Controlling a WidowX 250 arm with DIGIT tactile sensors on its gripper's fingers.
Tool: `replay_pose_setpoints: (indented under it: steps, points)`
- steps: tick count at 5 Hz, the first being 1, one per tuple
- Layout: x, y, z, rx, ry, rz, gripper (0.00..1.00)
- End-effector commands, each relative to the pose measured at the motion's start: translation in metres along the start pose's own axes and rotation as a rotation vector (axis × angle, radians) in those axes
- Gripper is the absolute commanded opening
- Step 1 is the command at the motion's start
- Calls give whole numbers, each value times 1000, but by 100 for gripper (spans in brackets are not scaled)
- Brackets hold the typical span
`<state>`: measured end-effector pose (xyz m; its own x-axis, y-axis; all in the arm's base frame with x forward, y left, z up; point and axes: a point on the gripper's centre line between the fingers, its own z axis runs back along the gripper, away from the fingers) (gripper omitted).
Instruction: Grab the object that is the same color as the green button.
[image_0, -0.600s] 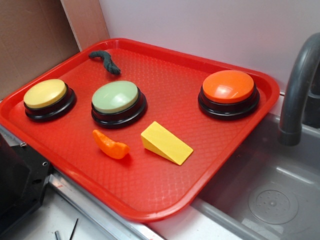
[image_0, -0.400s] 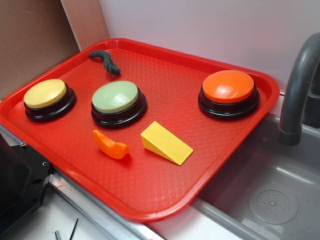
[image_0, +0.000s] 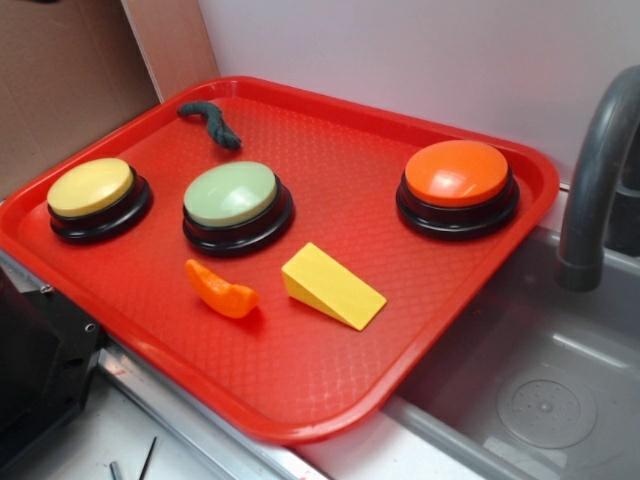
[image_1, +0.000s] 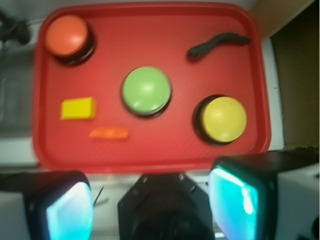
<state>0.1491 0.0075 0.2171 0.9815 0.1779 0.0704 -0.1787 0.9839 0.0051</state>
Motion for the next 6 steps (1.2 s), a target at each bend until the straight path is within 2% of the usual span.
replay_pose_setpoints:
  steps: [1,2,3,6]
  points:
    - [53,25,-43,-9,-67,385,100]
    - [74,31,-82,-128,-192,532,100]
    - [91,39,-107,-188,-248,469,100]
    - [91,39,-107,-188,-248,469,100]
